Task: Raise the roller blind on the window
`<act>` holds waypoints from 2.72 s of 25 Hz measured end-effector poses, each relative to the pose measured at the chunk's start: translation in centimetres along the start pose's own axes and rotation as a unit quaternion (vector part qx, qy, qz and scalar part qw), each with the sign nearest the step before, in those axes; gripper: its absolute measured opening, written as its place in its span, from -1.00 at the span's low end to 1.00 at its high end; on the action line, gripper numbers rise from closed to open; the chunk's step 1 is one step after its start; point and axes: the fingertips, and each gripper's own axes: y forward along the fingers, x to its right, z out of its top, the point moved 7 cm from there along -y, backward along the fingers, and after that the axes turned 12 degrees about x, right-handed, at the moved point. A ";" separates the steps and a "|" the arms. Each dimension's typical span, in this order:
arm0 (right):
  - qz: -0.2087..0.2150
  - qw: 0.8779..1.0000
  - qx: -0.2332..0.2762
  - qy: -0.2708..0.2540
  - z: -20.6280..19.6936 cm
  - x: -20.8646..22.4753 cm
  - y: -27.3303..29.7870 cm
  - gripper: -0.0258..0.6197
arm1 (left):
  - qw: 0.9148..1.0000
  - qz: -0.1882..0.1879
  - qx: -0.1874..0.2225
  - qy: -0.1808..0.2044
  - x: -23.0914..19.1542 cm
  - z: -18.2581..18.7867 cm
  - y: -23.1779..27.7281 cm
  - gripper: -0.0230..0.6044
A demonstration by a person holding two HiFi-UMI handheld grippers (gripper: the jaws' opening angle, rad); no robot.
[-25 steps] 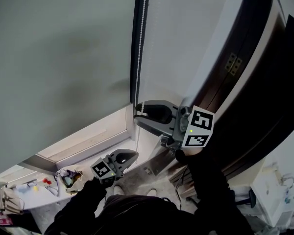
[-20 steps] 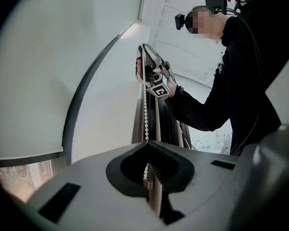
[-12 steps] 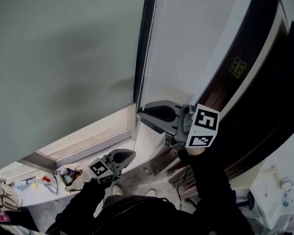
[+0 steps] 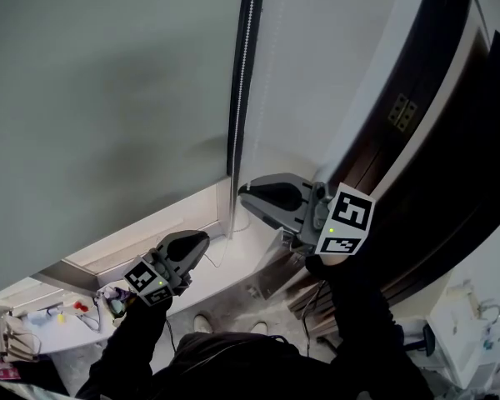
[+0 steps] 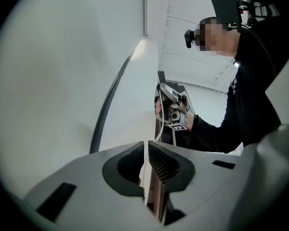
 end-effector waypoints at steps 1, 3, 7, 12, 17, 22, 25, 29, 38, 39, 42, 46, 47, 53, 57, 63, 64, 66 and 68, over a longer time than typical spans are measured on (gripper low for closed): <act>0.000 1.000 -0.007 0.000 -0.4 -0.1 0.0 -0.90 | 1.000 -0.002 0.003 0.005 -0.1 1.0 0.5 -0.85; -0.003 1.000 -0.023 0.005 -2.0 -0.1 -0.3 -0.90 | 1.000 -0.004 0.008 0.014 -0.3 2.8 1.4 -0.82; -0.012 0.998 -0.054 0.037 -6.8 -0.3 -1.2 -0.90 | 1.000 -0.009 0.015 0.013 -0.3 5.7 2.9 -0.68; -0.001 0.990 -0.115 0.088 -15.2 -2.4 -2.3 -0.90 | 0.998 -0.058 -0.005 0.000 0.4 7.9 5.6 -0.44; -0.002 0.981 -0.121 0.154 -20.9 -4.6 -3.9 -0.90 | 0.994 -0.101 -0.026 -0.024 0.9 9.3 7.8 -0.35; 0.010 0.981 -0.120 0.150 -21.1 -5.7 -3.6 -0.90 | 0.990 -0.127 -0.040 -0.038 1.3 9.9 9.4 -0.34; 0.011 0.981 -0.120 0.151 -21.2 -5.5 -3.8 -0.90 | 0.988 -0.142 -0.039 -0.050 1.5 10.3 10.3 -0.34; 0.012 0.981 -0.126 0.148 -21.3 -5.5 -3.9 -0.90 | 0.987 -0.147 -0.036 -0.046 1.7 10.8 10.9 -0.37; 0.010 0.980 -0.129 0.150 -21.5 -5.9 -4.2 -0.90 | 0.985 -0.159 -0.047 -0.044 2.6 11.3 11.2 -0.87; 0.011 0.980 -0.129 0.150 -21.5 -6.0 -4.1 -0.90 | 0.985 -0.159 -0.048 -0.048 2.7 11.3 11.2 -0.89; 0.017 0.979 -0.135 0.151 -21.3 -6.0 -4.1 -0.90 | 0.986 -0.155 -0.049 -0.042 2.9 11.4 11.0 -0.90; 0.018 0.981 -0.144 0.128 -21.0 -5.9 -4.5 -0.89 | 0.989 -0.141 -0.046 -0.021 2.8 11.4 10.5 -0.90; 0.019 0.981 -0.140 0.132 -20.7 -5.7 -4.7 -0.88 | 0.989 -0.140 -0.047 -0.019 2.7 11.2 10.4 -0.90; 0.025 0.985 -0.045 0.165 -14.1 -3.0 -5.2 -0.23 | 0.989 -0.118 -0.071 -0.050 1.6 5.9 8.6 -0.90; 0.016 0.993 0.009 0.115 -8.0 -1.5 -4.9 -0.22 | 0.985 -0.105 -0.125 -0.062 1.9 -0.1 6.6 -0.91; 0.015 0.997 0.026 0.073 -3.3 -0.4 -2.4 -0.22 | 0.973 -0.093 -0.177 -0.120 3.9 -9.0 2.6 -0.91; 0.017 0.997 0.024 0.070 -3.0 -0.4 -2.0 -0.22 | 0.971 -0.091 -0.180 -0.125 4.3 -9.8 2.2 -0.91; 0.024 0.997 0.017 0.066 -2.2 -0.4 -1.4 -0.29 | 0.971 -0.084 -0.187 -0.124 4.5 -11.3 1.3 -0.91; 0.032 0.997 0.015 0.068 -1.5 -0.5 -1.1 -0.55 | 0.971 -0.076 -0.192 -0.118 4.2 -12.5 0.5 -0.91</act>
